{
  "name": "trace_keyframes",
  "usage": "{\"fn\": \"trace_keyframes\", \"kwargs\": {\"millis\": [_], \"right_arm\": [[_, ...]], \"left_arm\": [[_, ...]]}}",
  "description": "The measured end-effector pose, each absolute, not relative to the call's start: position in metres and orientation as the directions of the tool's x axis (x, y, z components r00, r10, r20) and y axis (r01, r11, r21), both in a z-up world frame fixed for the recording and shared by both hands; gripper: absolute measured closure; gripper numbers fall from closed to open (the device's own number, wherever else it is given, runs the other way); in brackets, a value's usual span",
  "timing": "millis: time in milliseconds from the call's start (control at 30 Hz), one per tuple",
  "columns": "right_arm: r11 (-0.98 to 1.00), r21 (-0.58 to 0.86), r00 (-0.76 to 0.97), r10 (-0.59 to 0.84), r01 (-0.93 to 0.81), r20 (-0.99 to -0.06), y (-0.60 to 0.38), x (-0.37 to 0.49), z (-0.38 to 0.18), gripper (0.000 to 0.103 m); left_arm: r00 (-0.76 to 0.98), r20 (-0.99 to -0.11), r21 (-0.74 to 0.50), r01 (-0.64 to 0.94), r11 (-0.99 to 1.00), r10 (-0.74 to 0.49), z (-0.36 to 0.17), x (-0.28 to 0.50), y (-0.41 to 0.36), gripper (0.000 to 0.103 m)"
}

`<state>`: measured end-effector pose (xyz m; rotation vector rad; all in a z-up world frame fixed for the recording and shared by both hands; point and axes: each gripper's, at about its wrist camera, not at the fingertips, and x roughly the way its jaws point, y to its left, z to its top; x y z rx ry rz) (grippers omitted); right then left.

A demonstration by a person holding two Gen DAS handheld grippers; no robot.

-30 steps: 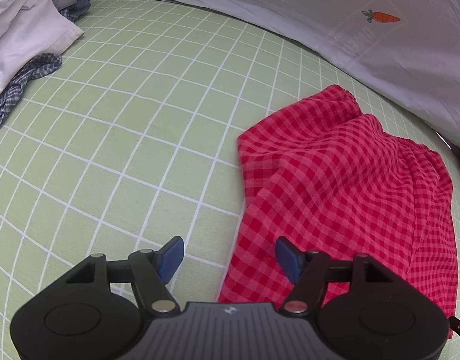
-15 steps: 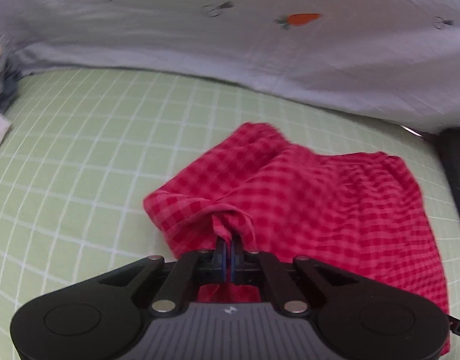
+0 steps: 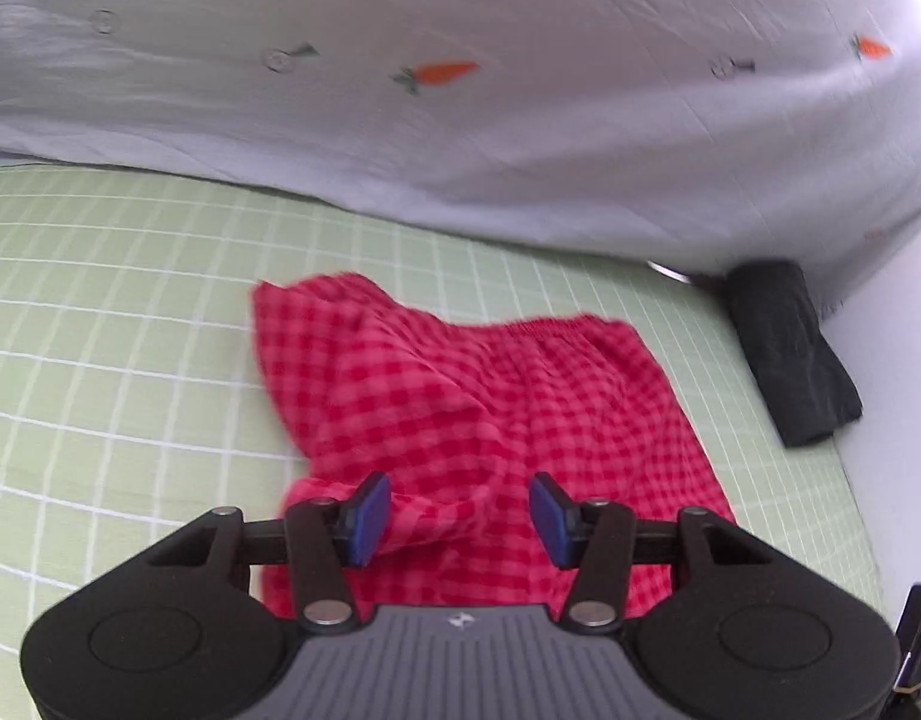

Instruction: Fold clothes

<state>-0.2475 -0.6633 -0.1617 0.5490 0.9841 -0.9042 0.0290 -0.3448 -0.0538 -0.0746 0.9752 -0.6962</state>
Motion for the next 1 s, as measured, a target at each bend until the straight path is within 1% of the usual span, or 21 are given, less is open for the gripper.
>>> {"fn": "trace_keyframes", "kwargs": {"millis": [33,133,233,300,433,533,700,800,900,933,1000], "right_arm": [[0.541,0.000,0.253,-0.394,0.841,-0.884,-0.662,-0.246,-0.161,0.001],[0.573,-0.020,0.256,-0.397,0.819,-0.882,-0.657,-0.239,-0.161,0.001],[0.602,-0.045,0.255,-0.404,0.797,-0.879,-0.653,-0.232,-0.159,0.001],[0.614,-0.061,0.251,-0.409,0.787,-0.877,-0.652,-0.229,-0.159,0.001],[0.618,-0.075,0.235,-0.404,0.782,-0.884,-0.653,-0.226,-0.161,0.001],[0.620,-0.080,0.226,-0.400,0.781,-0.888,-0.652,-0.223,-0.163,0.001],[0.626,-0.089,0.217,-0.395,0.774,-0.892,-0.650,-0.219,-0.165,0.001],[0.637,-0.089,0.218,-0.388,0.766,-0.895,-0.650,-0.216,-0.166,0.001],[0.648,-0.100,0.216,-0.390,0.755,-0.895,-0.649,-0.214,-0.167,0.001],[0.651,-0.104,0.216,-0.392,0.752,-0.894,-0.649,-0.213,-0.167,0.001],[0.650,-0.100,0.220,-0.393,0.753,-0.893,-0.649,-0.213,-0.166,0.001]], "left_arm": [[0.403,-0.730,-0.357,0.464,0.810,-0.552,-0.050,0.035,-0.332,0.050],[0.464,-0.755,-0.322,0.353,0.878,-0.463,-0.054,0.055,-0.310,0.052],[0.465,-0.810,-0.257,0.266,0.929,-0.357,-0.072,0.077,-0.301,0.052],[0.430,-0.835,-0.258,0.244,0.935,-0.343,-0.086,0.087,-0.296,0.052],[0.373,-0.853,-0.274,0.276,0.921,-0.365,-0.108,0.095,-0.306,0.052],[0.343,-0.857,-0.254,0.370,0.894,-0.385,-0.114,0.089,-0.326,0.052],[0.278,-0.856,-0.260,0.497,0.828,-0.436,-0.117,0.067,-0.354,0.050],[0.235,-0.860,-0.261,0.561,0.786,-0.453,-0.120,0.054,-0.371,0.045],[0.242,-0.886,-0.217,0.539,0.814,-0.397,-0.129,0.050,-0.378,0.045],[0.241,-0.889,-0.222,0.518,0.826,-0.390,-0.131,0.051,-0.376,0.046],[0.219,-0.888,-0.266,0.476,0.839,-0.405,-0.131,0.051,-0.369,0.052]]}}
